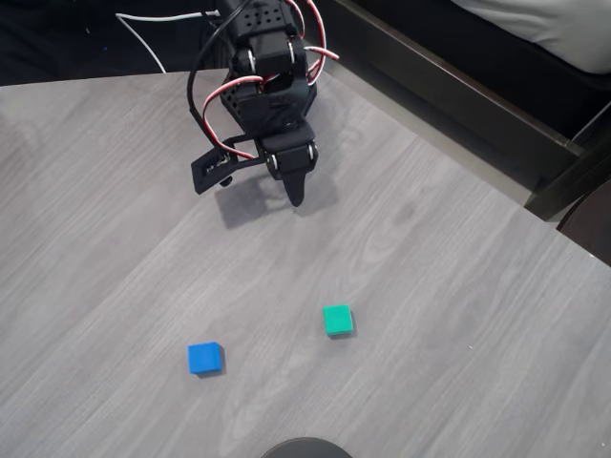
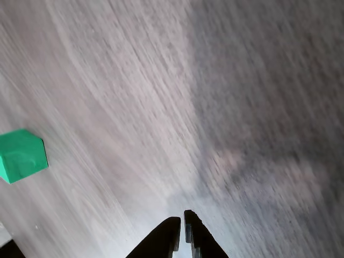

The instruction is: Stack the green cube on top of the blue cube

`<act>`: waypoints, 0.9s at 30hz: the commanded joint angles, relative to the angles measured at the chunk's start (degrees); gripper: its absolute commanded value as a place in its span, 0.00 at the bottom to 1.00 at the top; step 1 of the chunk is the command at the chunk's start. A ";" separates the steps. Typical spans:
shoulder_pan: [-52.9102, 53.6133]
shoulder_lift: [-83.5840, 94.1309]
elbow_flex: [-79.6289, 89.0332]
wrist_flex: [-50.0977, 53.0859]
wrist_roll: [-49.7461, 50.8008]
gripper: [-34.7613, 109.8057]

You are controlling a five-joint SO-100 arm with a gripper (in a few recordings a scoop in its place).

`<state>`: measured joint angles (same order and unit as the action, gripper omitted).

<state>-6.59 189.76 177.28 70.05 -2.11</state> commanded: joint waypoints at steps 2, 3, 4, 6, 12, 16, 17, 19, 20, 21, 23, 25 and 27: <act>0.79 1.49 0.09 -0.44 -6.15 0.24; -0.26 1.49 0.09 -1.14 -6.06 0.24; -1.14 1.49 0.00 -1.67 -7.03 0.24; -1.05 1.49 -1.49 -3.25 -8.96 0.24; 0.00 -4.04 -19.42 -6.42 -6.42 0.24; -3.69 -38.58 -50.19 0.35 -2.64 0.24; -4.57 -47.37 -58.45 3.87 -1.23 0.24; -6.86 -61.00 -71.37 8.61 -0.18 0.24; -7.91 -66.09 -75.59 9.58 0.70 0.24; -9.05 -70.14 -78.66 9.93 1.58 0.25; -11.78 -75.85 -81.91 9.93 3.69 0.31; -14.85 -78.31 -82.44 8.53 5.80 0.31; -18.11 -80.16 -82.44 7.65 7.21 0.31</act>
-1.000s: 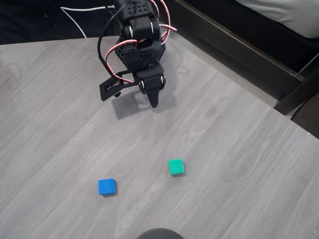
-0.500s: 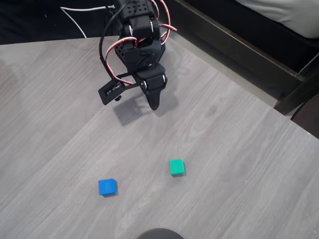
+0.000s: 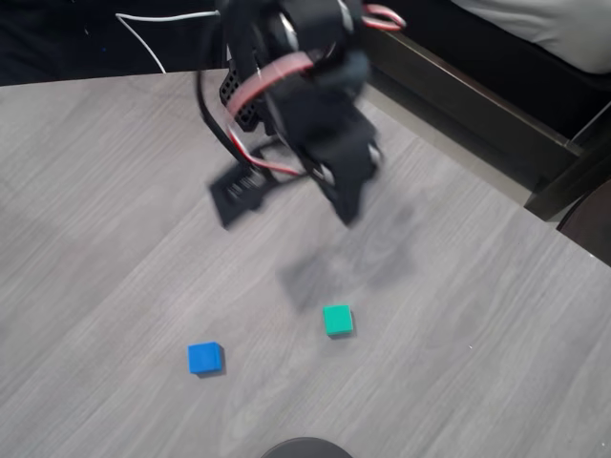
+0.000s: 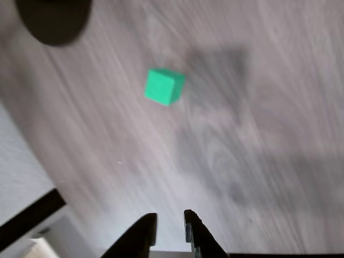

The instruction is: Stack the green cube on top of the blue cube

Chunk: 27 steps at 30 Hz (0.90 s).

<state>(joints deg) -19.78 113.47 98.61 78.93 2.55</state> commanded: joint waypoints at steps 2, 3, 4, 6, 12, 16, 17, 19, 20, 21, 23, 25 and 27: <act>-7.29 -5.89 -3.78 -2.20 3.34 0.31; -7.82 -7.03 -3.78 -2.64 3.52 0.31; -8.00 -8.17 -3.78 -3.16 3.52 0.32; -7.47 -10.37 -3.78 -3.69 3.52 0.33; -0.97 -15.56 -3.69 -4.66 2.64 0.39; 3.08 -18.63 -3.69 -7.38 2.02 0.42; 3.69 -19.16 -3.69 -8.17 2.02 0.43; 4.66 -19.95 -3.69 -9.32 2.20 0.45; 5.01 -20.39 -3.69 -9.84 2.37 0.46; 5.36 -20.92 -3.69 -10.55 2.46 0.46; 6.24 -22.15 -3.69 -12.39 2.81 0.46; 6.86 -23.38 -3.78 -14.33 3.25 0.46; 7.03 -24.17 -3.87 -15.38 3.52 0.46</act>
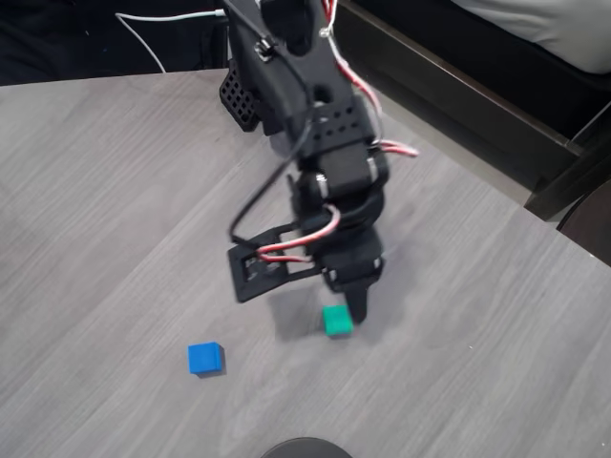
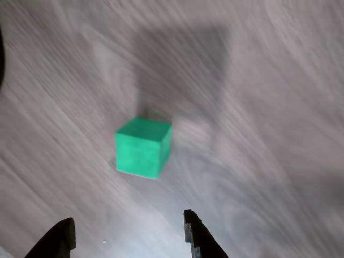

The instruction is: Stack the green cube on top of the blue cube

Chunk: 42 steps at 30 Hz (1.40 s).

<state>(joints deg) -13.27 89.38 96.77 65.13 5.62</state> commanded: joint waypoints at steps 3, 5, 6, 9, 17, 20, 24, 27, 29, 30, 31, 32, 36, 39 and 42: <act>0.70 -1.32 -2.02 -2.81 0.70 0.46; 0.70 -2.55 -2.11 -3.34 0.70 0.46; 0.70 -3.25 -2.29 -3.43 0.70 0.46; 0.97 -5.01 -2.46 -4.22 0.70 0.46; 1.49 -9.40 -2.99 -7.03 0.53 0.46; 1.76 -10.72 -3.16 -8.26 0.26 0.45; 2.29 -14.41 -6.15 -7.82 0.09 0.31; 3.25 -17.05 -8.79 -7.03 -0.09 0.24; 3.96 -18.28 -10.72 -6.15 -1.49 0.24; 4.57 -18.37 -11.51 -5.98 -2.55 0.24; 5.45 -18.19 -12.39 -5.71 -5.19 0.24; 6.42 -18.02 -15.12 -3.60 -15.21 0.24; 12.13 -15.29 -25.66 7.12 -32.78 0.24; 14.94 -11.95 -31.11 10.72 -37.53 0.24; 16.88 -5.01 -32.96 12.22 -48.52 0.24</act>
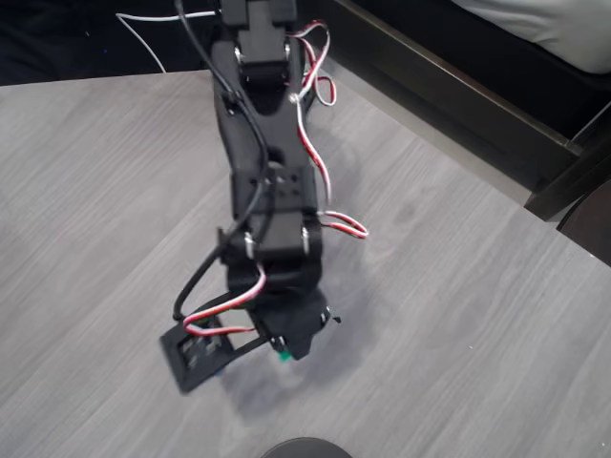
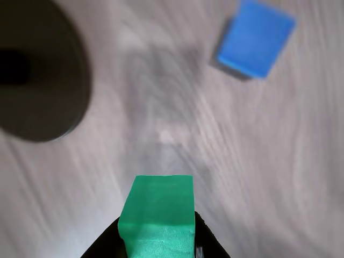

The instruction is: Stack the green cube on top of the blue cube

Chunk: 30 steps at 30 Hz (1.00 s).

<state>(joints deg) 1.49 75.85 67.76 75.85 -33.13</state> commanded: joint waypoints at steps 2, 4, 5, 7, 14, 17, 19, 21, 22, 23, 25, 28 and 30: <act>3.43 14.50 -3.60 1.85 -16.17 0.24; 3.25 20.04 -3.52 4.92 -21.71 0.24; 2.81 22.94 -3.16 6.42 -22.85 0.24; 2.55 31.11 2.90 4.31 -25.49 0.24; 7.47 78.57 57.39 -31.29 -42.89 0.24; 11.60 80.86 68.99 -40.08 -47.29 0.24; 14.59 77.70 75.15 -50.71 -49.39 0.24; 16.35 72.51 78.75 -58.80 -50.80 0.24; 16.96 69.70 79.98 -62.31 -51.06 0.24; 17.49 66.71 81.04 -66.45 -51.59 0.24; 18.28 60.64 81.74 -73.56 -52.82 0.24; 18.98 53.44 81.56 -83.06 -54.05 0.24; 19.16 48.78 81.74 -90.09 -55.81 0.24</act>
<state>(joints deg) 20.30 131.22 149.59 -1.93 -86.92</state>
